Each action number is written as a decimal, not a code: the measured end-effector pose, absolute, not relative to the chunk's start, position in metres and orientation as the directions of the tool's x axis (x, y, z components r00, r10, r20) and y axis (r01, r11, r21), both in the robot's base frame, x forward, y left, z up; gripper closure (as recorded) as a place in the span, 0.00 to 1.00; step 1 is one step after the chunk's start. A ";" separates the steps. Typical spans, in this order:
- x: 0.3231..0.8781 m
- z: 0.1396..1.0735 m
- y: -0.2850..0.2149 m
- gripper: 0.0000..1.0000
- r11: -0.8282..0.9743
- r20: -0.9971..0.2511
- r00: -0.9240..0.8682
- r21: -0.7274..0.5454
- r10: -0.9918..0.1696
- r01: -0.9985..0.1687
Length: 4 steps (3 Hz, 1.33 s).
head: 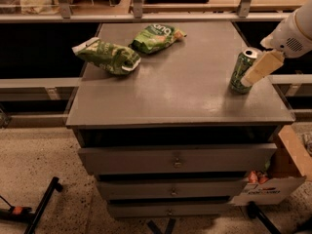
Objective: Move green can near green rice chip bag
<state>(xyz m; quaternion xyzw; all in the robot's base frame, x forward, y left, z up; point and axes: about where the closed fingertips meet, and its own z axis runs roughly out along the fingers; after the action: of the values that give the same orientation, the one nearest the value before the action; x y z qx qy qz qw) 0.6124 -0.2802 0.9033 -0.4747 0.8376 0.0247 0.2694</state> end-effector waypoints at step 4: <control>0.629 0.896 -0.263 1.00 0.567 -0.522 -0.419 -0.157 -0.742 -0.809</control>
Offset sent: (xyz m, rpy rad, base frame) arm 0.0179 0.0139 -0.0061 0.0565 0.0064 -0.0284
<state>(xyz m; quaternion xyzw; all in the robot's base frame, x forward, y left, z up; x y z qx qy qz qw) 0.6288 -0.2633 0.8956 -0.4615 0.8403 0.0596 0.2782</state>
